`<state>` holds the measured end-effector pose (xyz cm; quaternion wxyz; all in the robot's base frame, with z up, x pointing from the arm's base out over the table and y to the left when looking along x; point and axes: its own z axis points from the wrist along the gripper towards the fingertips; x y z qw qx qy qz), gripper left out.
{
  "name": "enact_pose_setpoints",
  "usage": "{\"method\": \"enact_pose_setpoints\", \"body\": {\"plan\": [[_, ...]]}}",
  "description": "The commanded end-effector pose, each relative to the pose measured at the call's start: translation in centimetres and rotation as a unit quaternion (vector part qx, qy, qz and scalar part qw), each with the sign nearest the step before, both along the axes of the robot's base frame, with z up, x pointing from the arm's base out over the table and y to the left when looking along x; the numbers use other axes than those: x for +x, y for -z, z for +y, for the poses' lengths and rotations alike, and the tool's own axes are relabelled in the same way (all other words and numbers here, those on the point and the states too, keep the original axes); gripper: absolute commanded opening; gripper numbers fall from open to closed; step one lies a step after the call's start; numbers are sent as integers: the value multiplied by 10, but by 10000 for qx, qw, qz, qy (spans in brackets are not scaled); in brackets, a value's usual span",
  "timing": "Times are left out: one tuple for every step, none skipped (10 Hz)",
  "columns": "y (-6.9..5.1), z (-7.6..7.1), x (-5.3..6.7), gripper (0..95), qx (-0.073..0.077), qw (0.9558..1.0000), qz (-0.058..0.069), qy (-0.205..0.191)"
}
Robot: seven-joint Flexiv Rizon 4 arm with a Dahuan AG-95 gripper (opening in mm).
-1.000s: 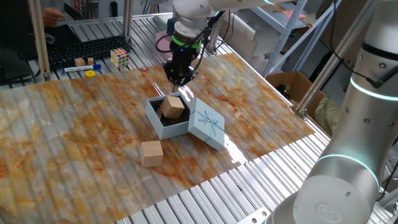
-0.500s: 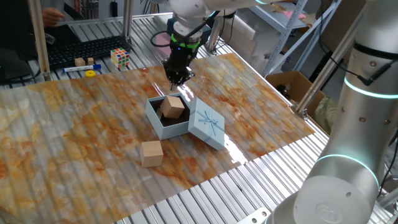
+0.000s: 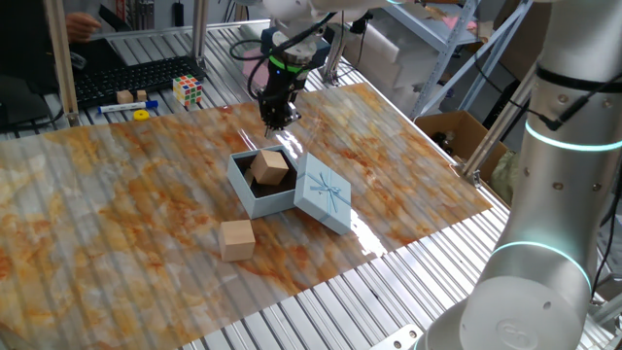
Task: Take everything out of the gift box
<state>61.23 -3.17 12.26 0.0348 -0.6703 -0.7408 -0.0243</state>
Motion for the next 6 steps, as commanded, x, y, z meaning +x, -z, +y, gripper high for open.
{"method": "enact_pose_setpoints", "body": {"plan": [[0,-2,3,0,100,9999,35,6],[2,-3,6,0,129,9999,53,57],[3,-3,6,0,103,9999,43,67],[4,-3,6,0,65,10000,-17,59],[4,-3,6,0,35,10000,-32,30],[4,-3,6,0,30,10000,-60,29]]}}
